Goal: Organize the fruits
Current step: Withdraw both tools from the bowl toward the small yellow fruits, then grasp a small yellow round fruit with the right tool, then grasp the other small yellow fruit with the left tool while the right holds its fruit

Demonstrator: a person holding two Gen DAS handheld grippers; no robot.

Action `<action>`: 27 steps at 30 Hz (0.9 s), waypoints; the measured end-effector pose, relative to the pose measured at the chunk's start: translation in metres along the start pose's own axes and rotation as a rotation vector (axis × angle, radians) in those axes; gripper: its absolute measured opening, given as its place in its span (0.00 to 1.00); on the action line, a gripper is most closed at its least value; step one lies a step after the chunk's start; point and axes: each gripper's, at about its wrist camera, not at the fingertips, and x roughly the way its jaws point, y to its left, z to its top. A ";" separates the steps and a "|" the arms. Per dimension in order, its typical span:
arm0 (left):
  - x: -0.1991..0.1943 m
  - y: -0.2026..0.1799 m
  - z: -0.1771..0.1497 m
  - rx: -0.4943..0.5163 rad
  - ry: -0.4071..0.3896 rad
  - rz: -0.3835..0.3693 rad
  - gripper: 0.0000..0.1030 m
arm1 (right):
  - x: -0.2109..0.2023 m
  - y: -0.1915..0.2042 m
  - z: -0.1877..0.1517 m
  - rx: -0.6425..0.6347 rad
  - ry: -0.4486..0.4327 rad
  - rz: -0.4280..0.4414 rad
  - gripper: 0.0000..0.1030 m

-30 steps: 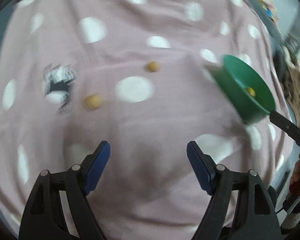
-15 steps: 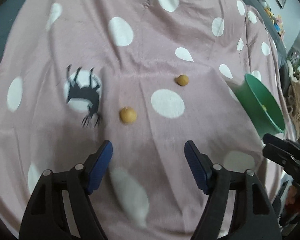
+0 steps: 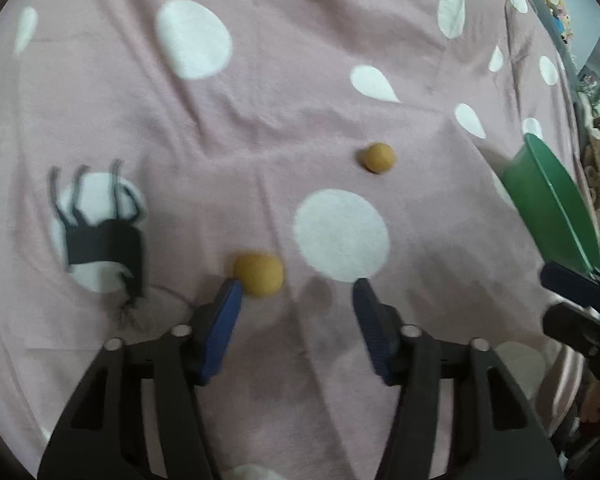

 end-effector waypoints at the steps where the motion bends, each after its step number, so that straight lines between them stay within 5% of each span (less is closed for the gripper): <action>1: 0.003 -0.001 0.000 0.010 0.005 -0.005 0.48 | 0.001 0.000 0.003 0.000 -0.001 0.000 0.40; 12: 0.022 0.006 0.036 0.009 0.016 0.044 0.45 | 0.048 -0.016 0.045 0.031 0.045 -0.015 0.40; 21: 0.036 -0.002 0.076 0.020 -0.013 0.065 0.44 | 0.108 -0.024 0.069 0.045 0.112 -0.129 0.40; 27: 0.052 0.007 0.083 0.000 0.001 0.082 0.36 | 0.132 -0.030 0.076 0.053 0.137 -0.134 0.40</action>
